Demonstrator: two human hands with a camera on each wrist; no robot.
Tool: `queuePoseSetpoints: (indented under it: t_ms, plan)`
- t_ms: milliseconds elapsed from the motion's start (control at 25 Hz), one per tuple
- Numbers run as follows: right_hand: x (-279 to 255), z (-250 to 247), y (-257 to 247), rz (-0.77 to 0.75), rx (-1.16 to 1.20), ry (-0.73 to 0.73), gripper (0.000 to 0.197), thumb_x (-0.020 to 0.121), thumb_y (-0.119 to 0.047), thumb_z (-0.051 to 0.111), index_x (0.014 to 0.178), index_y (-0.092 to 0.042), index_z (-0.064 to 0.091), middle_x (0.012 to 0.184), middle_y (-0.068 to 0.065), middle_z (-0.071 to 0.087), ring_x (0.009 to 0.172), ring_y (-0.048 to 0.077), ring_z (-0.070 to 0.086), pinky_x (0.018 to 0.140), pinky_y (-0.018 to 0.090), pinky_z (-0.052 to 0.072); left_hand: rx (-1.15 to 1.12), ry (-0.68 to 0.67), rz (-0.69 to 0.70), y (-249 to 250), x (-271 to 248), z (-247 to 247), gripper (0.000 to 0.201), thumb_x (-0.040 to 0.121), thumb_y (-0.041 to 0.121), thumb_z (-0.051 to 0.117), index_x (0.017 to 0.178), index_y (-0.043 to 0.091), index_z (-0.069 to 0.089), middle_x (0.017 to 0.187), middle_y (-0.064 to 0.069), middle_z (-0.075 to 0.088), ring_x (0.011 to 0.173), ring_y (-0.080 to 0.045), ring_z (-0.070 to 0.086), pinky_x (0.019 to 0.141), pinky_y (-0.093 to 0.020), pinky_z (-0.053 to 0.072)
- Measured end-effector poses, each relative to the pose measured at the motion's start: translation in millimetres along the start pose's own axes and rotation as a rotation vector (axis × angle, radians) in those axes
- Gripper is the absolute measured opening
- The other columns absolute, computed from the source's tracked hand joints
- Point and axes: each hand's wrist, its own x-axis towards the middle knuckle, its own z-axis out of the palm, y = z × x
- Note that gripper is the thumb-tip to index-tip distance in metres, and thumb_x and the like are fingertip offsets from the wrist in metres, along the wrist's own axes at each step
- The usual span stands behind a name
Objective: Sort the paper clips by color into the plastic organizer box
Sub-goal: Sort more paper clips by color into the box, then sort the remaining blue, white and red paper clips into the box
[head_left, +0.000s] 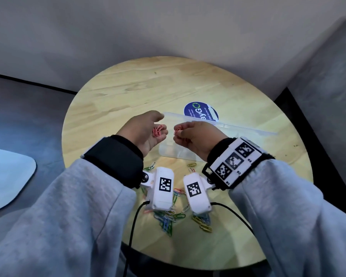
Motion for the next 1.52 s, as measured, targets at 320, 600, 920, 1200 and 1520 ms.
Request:
queuePoseSetpoints:
  t_ms: [320, 600, 920, 1200, 1520]
  plan:
    - [-1.1, 2.2, 10.2, -0.014, 0.128, 0.03, 0.036, 0.087, 0.017, 0.034, 0.114, -0.003, 0.048, 0.092, 0.007, 0.047, 0.084, 0.013, 0.051, 0.071, 0.02, 0.041, -0.035, -0.135, -0.063, -0.9, 3.2, 2.9, 0.066, 0.095, 0.041, 0.039, 0.148, 0.007, 0.02, 0.145, -0.026, 0.032, 0.123, -0.029, 0.046, 0.094, -0.03, 0.04]
    - [-17.4, -10.2, 11.9, -0.144, -0.311, 0.03, 0.023, 0.086, 0.001, 0.054, 0.086, -0.021, 0.06, 0.086, -0.006, 0.057, 0.087, 0.016, 0.052, 0.092, 0.034, 0.047, 0.395, -0.019, 0.085, 7.8, -19.3, -14.5, 0.013, 0.093, 0.028, 0.05, 0.096, 0.016, 0.054, 0.09, -0.007, 0.058, 0.072, -0.018, 0.057, 0.065, -0.025, 0.046]
    - [-45.9, -26.6, 24.8, -0.169, -0.848, -0.029, 0.016, 0.086, -0.014, 0.059, 0.073, -0.023, 0.057, 0.065, -0.008, 0.053, 0.064, 0.011, 0.052, 0.058, 0.02, 0.041, 1.353, 0.047, 0.072, -9.5, -24.2, -39.5, 0.021, 0.084, 0.013, 0.055, 0.099, 0.006, 0.068, 0.077, -0.006, 0.061, 0.076, -0.022, 0.054, 0.062, -0.024, 0.039]
    - [-49.1, -13.8, 51.2, -0.054, -1.294, -0.307, 0.02, 0.077, -0.008, 0.056, 0.084, -0.025, 0.062, 0.07, -0.004, 0.062, 0.067, 0.017, 0.058, 0.063, 0.031, 0.051, 1.6, -0.032, 0.025, -27.3, -16.7, -35.1, 0.01, 0.079, 0.012, 0.06, 0.085, 0.019, 0.061, 0.071, 0.005, 0.054, 0.079, -0.02, 0.054, 0.052, -0.02, 0.033]
    - [-35.6, -5.9, 66.1, -0.198, -1.57, -0.362, 0.013, 0.078, -0.012, 0.053, 0.073, -0.023, 0.053, 0.08, -0.004, 0.055, 0.082, 0.023, 0.057, 0.067, 0.031, 0.046, 1.777, -0.253, -0.085, -41.8, -16.3, -37.9, 0.016, 0.077, 0.008, 0.056, 0.074, 0.023, 0.061, 0.051, 0.01, 0.052, 0.05, -0.006, 0.044, 0.048, -0.016, 0.032]
